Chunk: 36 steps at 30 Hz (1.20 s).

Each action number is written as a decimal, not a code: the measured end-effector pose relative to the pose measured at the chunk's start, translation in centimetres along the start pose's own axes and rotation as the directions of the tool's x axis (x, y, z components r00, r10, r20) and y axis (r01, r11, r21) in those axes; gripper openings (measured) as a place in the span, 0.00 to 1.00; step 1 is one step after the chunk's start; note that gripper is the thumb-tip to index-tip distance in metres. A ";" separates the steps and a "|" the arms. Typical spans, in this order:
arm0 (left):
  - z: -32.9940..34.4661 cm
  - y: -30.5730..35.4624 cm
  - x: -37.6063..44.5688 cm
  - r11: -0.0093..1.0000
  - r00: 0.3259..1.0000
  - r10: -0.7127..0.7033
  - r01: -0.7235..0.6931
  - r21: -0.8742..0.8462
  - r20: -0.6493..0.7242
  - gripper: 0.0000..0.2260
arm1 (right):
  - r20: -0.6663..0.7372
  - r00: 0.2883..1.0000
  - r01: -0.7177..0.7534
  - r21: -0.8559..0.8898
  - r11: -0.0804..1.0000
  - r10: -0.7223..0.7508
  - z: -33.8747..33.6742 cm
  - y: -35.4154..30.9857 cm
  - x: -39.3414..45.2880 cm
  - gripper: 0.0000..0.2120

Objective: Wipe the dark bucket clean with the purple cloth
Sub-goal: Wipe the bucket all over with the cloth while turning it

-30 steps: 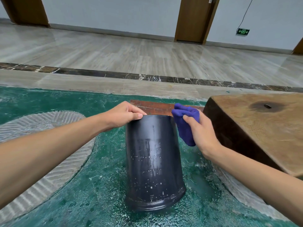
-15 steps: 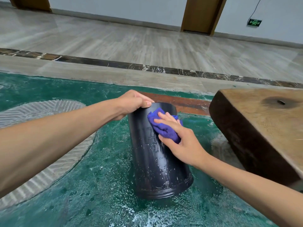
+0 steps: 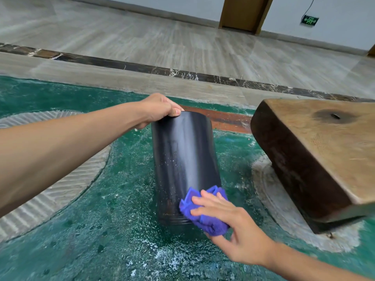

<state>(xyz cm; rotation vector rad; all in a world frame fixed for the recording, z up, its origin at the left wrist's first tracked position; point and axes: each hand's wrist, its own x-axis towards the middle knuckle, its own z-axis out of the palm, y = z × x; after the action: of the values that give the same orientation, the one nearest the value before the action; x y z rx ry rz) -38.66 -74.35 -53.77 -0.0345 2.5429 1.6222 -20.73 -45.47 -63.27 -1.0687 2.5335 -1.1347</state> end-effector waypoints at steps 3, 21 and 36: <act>0.5 0.8 -0.3 0.998 0.998 0.028 -0.031 0.048 0.050 0.08 | 0.032 0.999 -0.037 0.076 0.996 0.035 0.1 -0.4 -1.5 0.27; 4.0 4.3 -3.7 0.942 0.920 0.251 -0.303 0.141 0.303 0.11 | -0.196 0.926 -0.125 0.648 0.751 0.323 -12.0 -2.4 10.2 0.19; -0.2 1.4 -3.9 0.885 0.861 0.288 -0.407 0.226 0.420 0.09 | -0.174 0.938 -0.124 0.640 0.759 0.299 -12.0 -0.7 10.8 0.13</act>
<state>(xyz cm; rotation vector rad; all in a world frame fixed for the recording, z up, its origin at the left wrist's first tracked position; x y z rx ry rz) -34.94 -74.13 -52.01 0.7428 2.5497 1.1484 -33.16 -46.00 -53.01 -0.4584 2.0839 -1.9520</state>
